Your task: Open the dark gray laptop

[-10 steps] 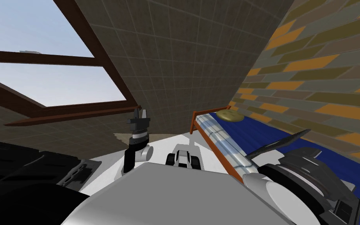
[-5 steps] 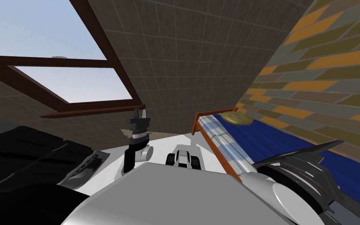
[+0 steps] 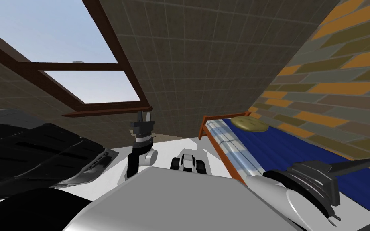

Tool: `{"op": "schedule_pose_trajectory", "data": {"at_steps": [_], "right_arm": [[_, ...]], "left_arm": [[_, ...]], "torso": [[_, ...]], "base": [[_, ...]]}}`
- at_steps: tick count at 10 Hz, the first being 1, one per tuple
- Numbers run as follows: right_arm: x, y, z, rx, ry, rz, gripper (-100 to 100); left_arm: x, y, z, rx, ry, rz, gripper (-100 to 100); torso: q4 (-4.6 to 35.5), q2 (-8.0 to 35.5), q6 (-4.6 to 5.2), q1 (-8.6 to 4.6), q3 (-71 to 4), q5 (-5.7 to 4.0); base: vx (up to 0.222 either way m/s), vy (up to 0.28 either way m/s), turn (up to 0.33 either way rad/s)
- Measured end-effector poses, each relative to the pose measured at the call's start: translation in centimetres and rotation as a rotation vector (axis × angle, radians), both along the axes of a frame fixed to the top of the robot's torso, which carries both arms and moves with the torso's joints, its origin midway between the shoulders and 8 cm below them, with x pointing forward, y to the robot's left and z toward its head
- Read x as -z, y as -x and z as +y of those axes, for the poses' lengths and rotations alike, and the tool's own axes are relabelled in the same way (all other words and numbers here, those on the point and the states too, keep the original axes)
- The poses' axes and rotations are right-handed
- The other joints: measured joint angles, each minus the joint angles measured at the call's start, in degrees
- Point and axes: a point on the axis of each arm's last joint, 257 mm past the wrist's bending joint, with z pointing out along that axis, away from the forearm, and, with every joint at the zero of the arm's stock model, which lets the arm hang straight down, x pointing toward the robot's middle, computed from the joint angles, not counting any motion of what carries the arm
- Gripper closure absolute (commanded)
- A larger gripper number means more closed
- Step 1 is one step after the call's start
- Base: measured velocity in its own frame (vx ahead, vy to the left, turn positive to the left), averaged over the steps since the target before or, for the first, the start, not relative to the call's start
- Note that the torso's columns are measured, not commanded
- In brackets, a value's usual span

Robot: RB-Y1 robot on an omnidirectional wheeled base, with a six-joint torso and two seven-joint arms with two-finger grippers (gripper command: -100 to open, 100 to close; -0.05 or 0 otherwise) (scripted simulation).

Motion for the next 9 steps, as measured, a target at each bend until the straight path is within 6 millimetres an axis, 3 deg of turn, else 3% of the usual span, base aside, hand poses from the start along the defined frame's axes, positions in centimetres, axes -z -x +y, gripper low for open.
{"op": "schedule_pose_trajectory", "data": {"at_steps": [2,3,9], "right_arm": [[-0.2,0.3,-0.1,0.002,-0.004,-0.004,-100],[-0.3,0.3,-0.1,0.003,-0.004,-0.003,100],[-0.2,-1.7,0.4,-0.025,-0.026,-0.139,100]], "left_arm": [[0.0,0.0,0.0,0.000,0.000,0.000,0],[0.0,0.0,0.0,0.000,0.000,0.000,0],[0.0,0.0,0.0,0.000,0.000,0.000,0]], "torso": [[0.0,0.0,0.02,-0.21,0.0,-0.04],[0.0,0.0,0.01,-0.03,0.0,-0.03],[0.0,0.1,0.16,-0.30,0.2,-0.24]], "base": [[0.017,-0.075,0.008],[0.003,-0.013,0.006],[-0.073,-0.015,-0.056]]}}
